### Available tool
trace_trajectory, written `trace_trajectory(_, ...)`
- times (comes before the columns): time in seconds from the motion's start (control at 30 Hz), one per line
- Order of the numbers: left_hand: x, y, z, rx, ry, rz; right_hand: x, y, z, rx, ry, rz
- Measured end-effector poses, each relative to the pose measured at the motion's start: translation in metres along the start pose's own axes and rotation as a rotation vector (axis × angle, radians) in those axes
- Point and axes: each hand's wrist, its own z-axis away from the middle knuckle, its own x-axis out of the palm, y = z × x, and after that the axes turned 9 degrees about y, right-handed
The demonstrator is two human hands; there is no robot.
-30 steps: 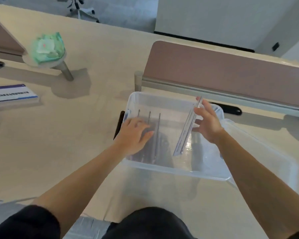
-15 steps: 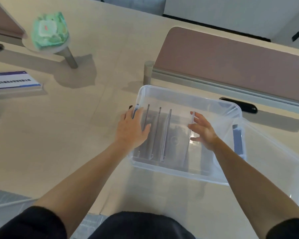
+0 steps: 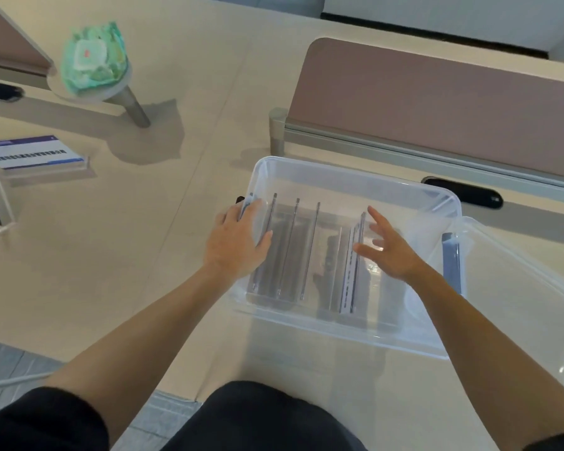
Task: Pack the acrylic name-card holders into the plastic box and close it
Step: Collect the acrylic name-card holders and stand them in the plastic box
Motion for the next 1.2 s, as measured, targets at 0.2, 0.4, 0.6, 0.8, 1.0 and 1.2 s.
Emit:
trace_trajectory(0.2, 0.006, -0.003, -0.004, -0.026, -0.032, 0.004, -0.005, 0.007, 0.026, 0.041, -0.260, 0.303)
trace_trajectory(0.4, 0.009, -0.006, -0.004, -0.021, -0.040, 0.015, -0.002, 0.002, 0.027, 0.008, -0.285, 0.305)
trace_trajectory(0.6, 0.008, -0.003, -0.003, -0.023, -0.024, 0.025, 0.010, -0.004, 0.027, -0.022, -0.299, 0.299)
trace_trajectory(0.8, 0.009, -0.004, -0.004, -0.036, -0.029, 0.042, 0.022, -0.015, 0.023, -0.049, -0.323, 0.361)
trace_trajectory(1.0, 0.010, -0.005, -0.004, -0.039, -0.024, 0.048, 0.032, -0.022, 0.020, -0.080, -0.330, 0.401)
trace_trajectory(1.2, 0.010, -0.006, -0.004, -0.038, -0.015, 0.050, 0.035, -0.025, 0.018, -0.107, -0.325, 0.463)
